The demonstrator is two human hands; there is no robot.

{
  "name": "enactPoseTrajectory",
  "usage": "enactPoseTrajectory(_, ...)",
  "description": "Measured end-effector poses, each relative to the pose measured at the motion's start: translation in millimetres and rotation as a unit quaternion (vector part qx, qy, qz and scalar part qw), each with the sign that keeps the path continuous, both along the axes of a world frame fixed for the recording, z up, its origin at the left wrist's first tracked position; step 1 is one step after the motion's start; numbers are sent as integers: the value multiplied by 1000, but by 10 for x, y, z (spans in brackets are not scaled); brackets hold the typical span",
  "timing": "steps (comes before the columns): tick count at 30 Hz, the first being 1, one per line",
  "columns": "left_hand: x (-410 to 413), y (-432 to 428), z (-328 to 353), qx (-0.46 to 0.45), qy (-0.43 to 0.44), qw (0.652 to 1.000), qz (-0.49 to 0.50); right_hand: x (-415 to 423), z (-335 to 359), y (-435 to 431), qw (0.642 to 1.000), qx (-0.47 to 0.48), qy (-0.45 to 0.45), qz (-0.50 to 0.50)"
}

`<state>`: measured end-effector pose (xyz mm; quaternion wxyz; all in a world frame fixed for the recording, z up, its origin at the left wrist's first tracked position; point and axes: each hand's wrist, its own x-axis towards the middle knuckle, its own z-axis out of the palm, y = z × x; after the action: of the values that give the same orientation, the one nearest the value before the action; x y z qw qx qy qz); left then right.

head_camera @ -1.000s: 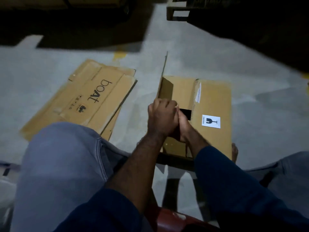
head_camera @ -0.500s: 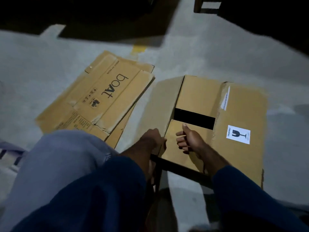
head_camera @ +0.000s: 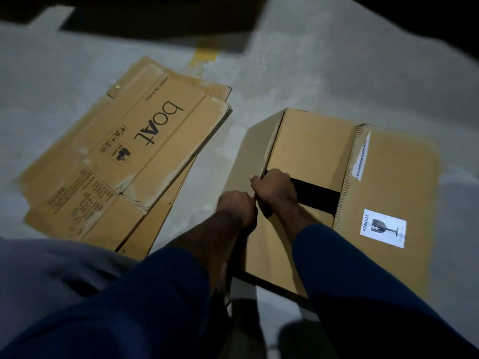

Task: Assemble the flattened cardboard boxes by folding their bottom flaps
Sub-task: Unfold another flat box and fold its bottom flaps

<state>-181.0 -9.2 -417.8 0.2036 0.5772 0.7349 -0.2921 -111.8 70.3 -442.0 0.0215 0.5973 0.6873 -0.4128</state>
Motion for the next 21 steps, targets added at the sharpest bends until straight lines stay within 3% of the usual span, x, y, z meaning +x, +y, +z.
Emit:
enactPoseTrajectory(3,-142,49,-21,2,-43,999,-26,-34,-87,86,998,13,-44,49)
enactPoseTrajectory(5,-335,209,17,-79,-124,989,-4,-47,-135,113,996,15,-37,78)
enactPoseTrajectory(7,-556,461,63,-196,-212,952,95,-80,-139,115,996,30,-33,82)
enactPoseTrajectory(9,-747,739,99,-248,-249,916,193,-112,-121,84,995,53,-42,76)
enactPoseTrajectory(11,-842,1034,56,-174,-245,928,222,-113,-131,53,995,62,-40,70)
enactPoseTrajectory(13,-802,1298,-19,9,-208,954,216,-96,-151,63,995,58,-40,75)
enactPoseTrajectory(15,-706,1477,-58,154,-168,954,193,-78,-179,99,993,57,-40,91)
enactPoseTrajectory(21,-526,1628,-410,201,-134,960,141,85,-358,147,990,21,45,132)
